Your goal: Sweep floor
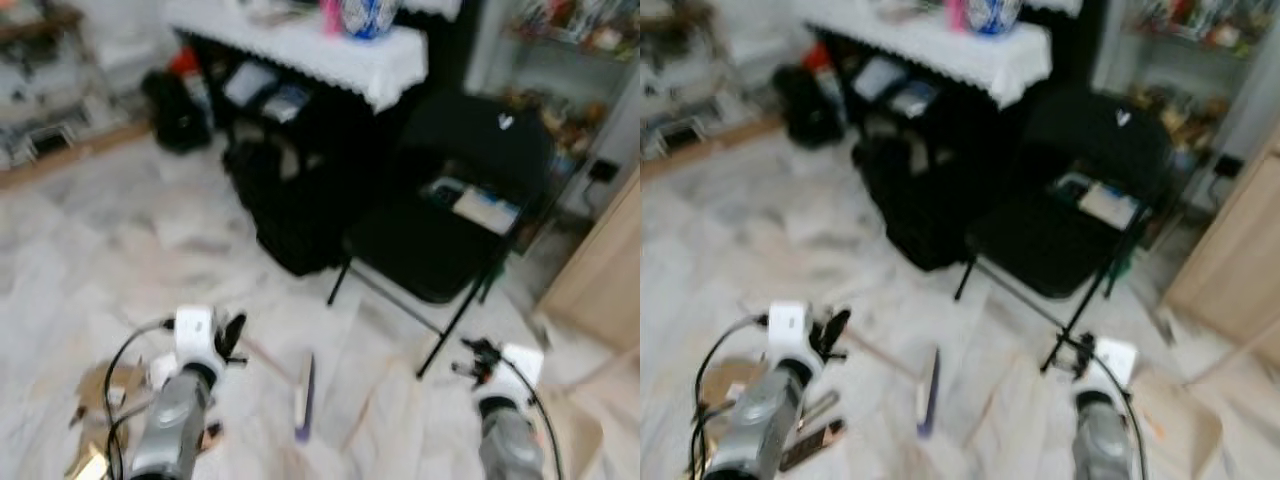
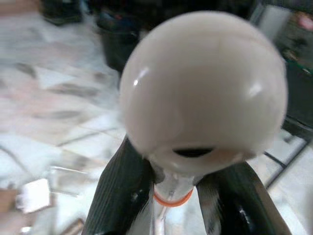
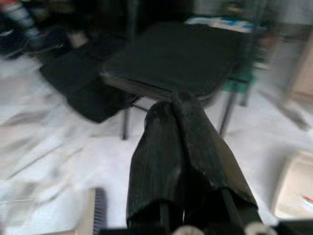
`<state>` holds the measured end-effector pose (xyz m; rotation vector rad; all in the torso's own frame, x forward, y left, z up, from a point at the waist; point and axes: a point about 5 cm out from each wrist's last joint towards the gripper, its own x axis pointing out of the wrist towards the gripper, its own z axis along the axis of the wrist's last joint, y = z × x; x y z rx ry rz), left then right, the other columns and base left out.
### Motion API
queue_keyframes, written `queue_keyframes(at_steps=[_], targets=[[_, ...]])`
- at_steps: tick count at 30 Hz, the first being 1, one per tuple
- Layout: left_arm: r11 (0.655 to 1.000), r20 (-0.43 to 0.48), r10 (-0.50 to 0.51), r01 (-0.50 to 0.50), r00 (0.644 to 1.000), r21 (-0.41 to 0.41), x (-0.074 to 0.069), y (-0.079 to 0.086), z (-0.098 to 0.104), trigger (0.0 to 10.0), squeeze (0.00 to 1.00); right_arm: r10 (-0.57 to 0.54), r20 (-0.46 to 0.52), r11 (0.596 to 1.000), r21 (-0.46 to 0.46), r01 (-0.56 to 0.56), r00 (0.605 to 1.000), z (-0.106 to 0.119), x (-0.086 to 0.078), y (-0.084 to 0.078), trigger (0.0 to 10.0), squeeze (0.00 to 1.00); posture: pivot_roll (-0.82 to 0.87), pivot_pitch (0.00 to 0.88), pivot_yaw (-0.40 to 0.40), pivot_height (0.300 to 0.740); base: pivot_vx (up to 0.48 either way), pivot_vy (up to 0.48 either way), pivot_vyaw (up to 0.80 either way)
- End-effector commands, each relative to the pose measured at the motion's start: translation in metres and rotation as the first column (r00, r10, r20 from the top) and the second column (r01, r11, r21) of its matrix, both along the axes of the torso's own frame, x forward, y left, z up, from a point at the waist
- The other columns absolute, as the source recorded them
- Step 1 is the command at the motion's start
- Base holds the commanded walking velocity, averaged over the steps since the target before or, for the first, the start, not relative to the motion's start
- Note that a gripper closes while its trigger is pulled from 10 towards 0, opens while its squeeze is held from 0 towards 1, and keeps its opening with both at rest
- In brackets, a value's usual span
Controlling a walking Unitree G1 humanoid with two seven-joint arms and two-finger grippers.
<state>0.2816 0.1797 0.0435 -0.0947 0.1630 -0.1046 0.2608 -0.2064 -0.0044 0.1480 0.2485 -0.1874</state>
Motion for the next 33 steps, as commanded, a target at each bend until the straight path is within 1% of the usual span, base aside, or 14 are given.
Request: queue_keyframes(at_steps=[1,6,7,10,16,18,19,23,31,33], targets=[[1.0,0.027,0.009,-0.009,1.0,0.006,0.001,0.0,0.003,10.0,0.0,-0.02,-0.014,1.0,-0.008,0.02,1.0,-0.003,-0.005,-0.008,10.0,0.0,0.0,0.035,0.026,0.74,0.0,0.0,0.8],[0.999,0.024,0.053,-0.053,0.998,-0.001,0.001,0.001,0.001,10.0,0.0,-0.005,-0.006,1.0,-0.017,0.005,1.0,0.001,-0.002,-0.011,10.0,0.0,-0.01,0.032,0.008,0.74,0.0,0.0,0.8],[0.997,0.019,0.074,-0.074,0.997,-0.006,0.0,0.001,-0.001,10.0,0.0,0.001,-0.003,1.0,-0.026,-0.001,1.0,0.003,0.0,-0.014,10.0,0.0,-0.02,0.03,-0.002,0.74,0.0,0.0,0.8],[0.996,0.005,0.092,-0.092,0.996,-0.008,-0.003,0.001,-0.006,10.0,0.0,0.013,0.003,0.999,-0.037,-0.013,1.0,0.005,0.002,-0.017,10.0,0.0,-0.02,0.029,-0.007,0.74,0.0,0.0,0.8],[0.992,-0.004,0.124,-0.124,0.992,0.006,-0.006,0.005,-0.01,10.0,0.0,0.012,0.049,0.999,-0.041,-0.01,0.999,0.015,0.009,-0.02,10.0,0.0,-0.02,0.026,-0.007,0.74,0.0,0.0,0.8],[0.992,-0.005,0.127,-0.127,0.992,0.008,-0.006,0.006,-0.011,10.0,0.0,0.012,0.055,0.999,-0.04,-0.01,0.998,0.016,0.01,-0.02,10.0,0.0,-0.03,0.026,-0.006,0.74,0.0,0.0,0.8],[0.992,-0.005,0.127,-0.127,0.992,0.027,-0.006,0.008,-0.012,10.0,0.0,0.01,0.078,0.999,-0.037,-0.007,0.997,0.021,0.012,-0.02,10.0,0.0,-0.03,0.025,-0.001,0.74,0.0,0.0,0.8],[0.991,-0.009,0.126,-0.126,0.992,0.042,-0.008,0.009,-0.014,10.0,0.0,-0.002,0.116,1.0,-0.018,0.004,0.993,0.027,0.016,-0.022,10.0,0.0,-0.02,0.025,0.007,0.74,0.0,0.0,0.8],[0.99,-0.007,0.132,-0.132,0.991,0.052,-0.009,0.011,-0.015,10.0,0.0,0.004,0.113,1.0,-0.012,-0.002,0.994,0.026,0.016,-0.019,10.0,0.0,-0.01,0.017,0.013,0.74,0.0,0.0,0.77],[0.99,-0.003,0.133,-0.133,0.991,0.052,-0.009,0.012,-0.015,10.0,0.0,0.003,0.106,1.0,0.003,-0.004,0.994,0.024,0.015,-0.018,10.0,0.0,-0.01,0.014,0.015,0.74,0.0,0.0,0.0]])
